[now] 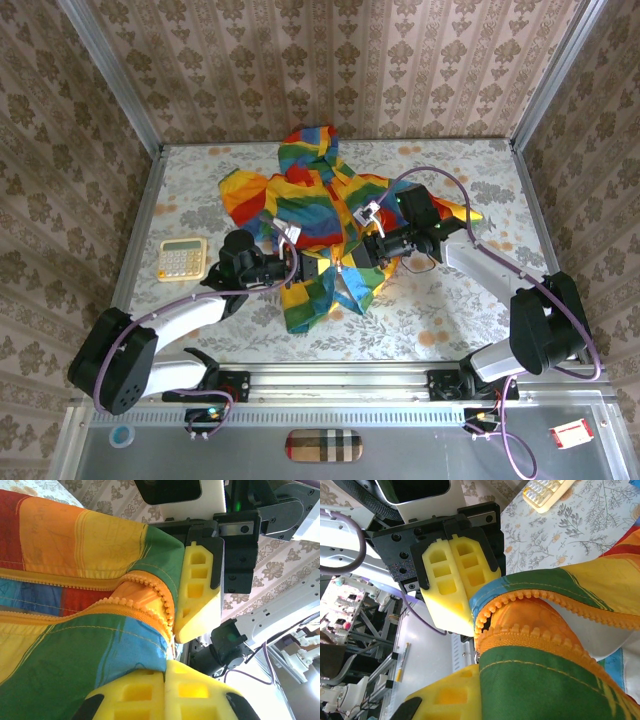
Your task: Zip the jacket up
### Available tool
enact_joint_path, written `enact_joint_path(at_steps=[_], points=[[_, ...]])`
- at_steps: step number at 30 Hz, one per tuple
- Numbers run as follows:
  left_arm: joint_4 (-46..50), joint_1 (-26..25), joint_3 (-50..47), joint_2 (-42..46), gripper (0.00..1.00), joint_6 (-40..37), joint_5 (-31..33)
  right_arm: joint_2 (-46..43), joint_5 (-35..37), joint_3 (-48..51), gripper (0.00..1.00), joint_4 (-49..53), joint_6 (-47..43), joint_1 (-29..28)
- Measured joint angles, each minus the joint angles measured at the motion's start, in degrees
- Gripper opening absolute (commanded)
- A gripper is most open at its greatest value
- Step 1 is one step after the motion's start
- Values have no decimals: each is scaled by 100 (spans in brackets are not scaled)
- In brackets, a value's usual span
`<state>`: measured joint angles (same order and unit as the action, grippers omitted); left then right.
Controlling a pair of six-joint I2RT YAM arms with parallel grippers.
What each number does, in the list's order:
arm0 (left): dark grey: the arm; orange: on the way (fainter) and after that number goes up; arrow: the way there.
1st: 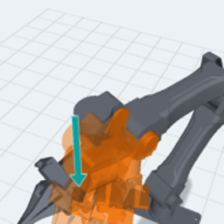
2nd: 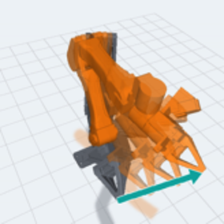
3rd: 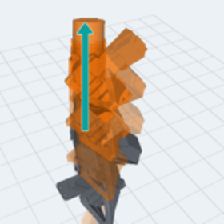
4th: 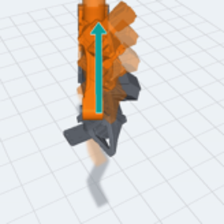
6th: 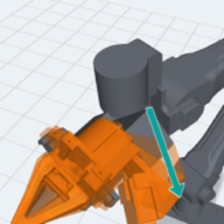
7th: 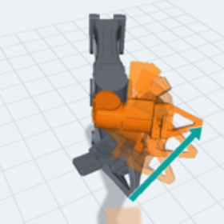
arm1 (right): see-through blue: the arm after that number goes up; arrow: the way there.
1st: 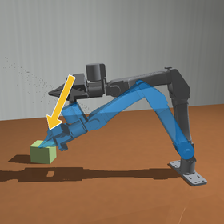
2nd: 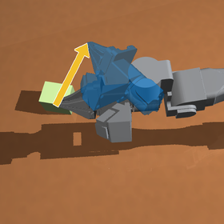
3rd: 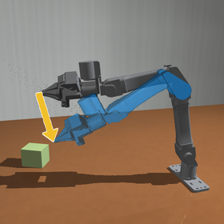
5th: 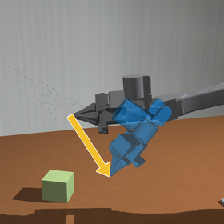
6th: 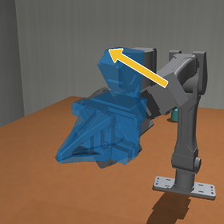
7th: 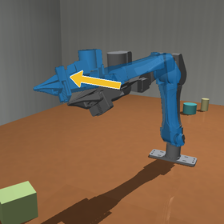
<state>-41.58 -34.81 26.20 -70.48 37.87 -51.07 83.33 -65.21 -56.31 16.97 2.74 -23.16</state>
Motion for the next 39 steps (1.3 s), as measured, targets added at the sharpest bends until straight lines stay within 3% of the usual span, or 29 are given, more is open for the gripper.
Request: enact_joint_path(at_steps=[39], points=[[-57, 83, -225, 387, 0, 109, 234, 118, -107, -72, 0, -44, 66, -155]])
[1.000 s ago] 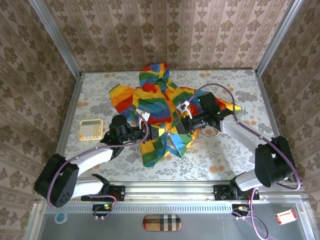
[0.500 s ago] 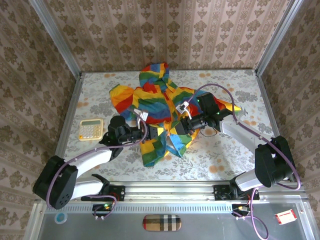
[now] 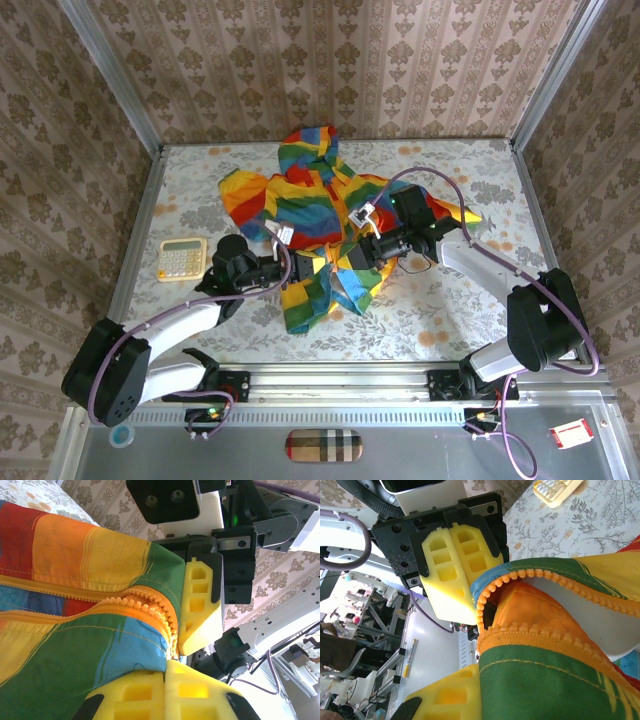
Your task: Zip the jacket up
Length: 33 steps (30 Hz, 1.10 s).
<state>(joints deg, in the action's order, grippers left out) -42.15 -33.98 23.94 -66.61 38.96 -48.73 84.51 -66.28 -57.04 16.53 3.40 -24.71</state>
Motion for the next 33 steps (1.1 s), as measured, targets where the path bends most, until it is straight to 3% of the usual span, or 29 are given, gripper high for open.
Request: enact_joint_path(at_steps=[33], points=[[20, -4, -166, 79, 0, 4, -9, 140, 7, -116, 0, -87, 114, -9]])
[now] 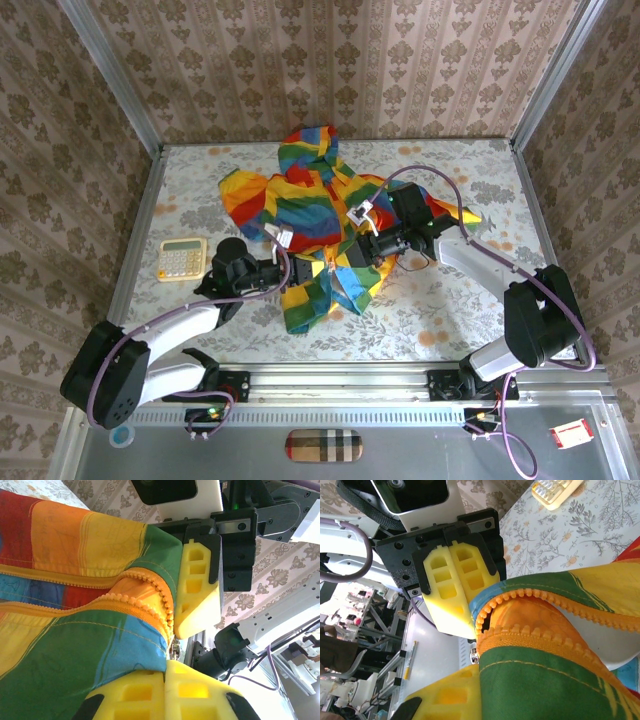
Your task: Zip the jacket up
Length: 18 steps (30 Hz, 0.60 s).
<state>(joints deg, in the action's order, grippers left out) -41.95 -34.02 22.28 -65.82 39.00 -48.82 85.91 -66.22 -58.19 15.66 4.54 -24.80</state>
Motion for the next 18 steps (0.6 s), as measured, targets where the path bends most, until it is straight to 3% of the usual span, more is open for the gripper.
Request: enact_joint_path(at_steps=[10, 18], points=[[24, -44, -20, 13, 0, -4, 28, 0, 22, 0, 0, -201, 107, 0], [774, -50, 59, 295, 0, -210, 42, 26, 17, 0, 0, -192, 138, -37]])
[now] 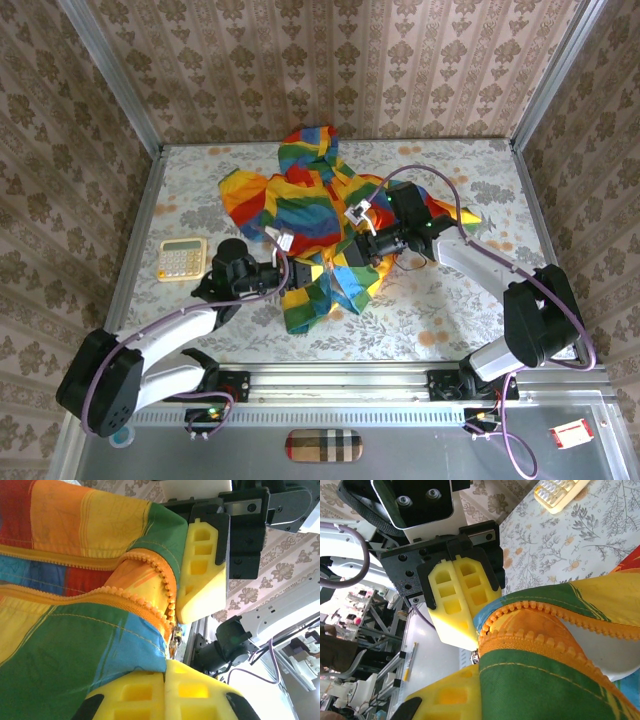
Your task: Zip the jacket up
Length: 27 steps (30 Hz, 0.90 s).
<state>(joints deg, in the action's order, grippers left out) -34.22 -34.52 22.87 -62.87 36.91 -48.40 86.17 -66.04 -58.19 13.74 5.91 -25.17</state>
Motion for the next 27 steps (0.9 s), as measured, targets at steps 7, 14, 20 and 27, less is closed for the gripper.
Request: enact_joint_path(at_steps=[7, 14, 20, 27], points=[[979, 9, 363, -20, 0, -332, -258, 210, -46, -7, 0, 146, -101, -2], [1818, 7, 758, -208, 0, -708, -439, 498, -96, -122, 0, 170, -125, -26], [2437, 0, 831, -247, 0, -986, -238, 533, -166, -122, 0, 170, -127, -39], [2673, -61, 903, -348, 13, -1113, 57, 533, -177, -63, 0, -24, -57, -59]])
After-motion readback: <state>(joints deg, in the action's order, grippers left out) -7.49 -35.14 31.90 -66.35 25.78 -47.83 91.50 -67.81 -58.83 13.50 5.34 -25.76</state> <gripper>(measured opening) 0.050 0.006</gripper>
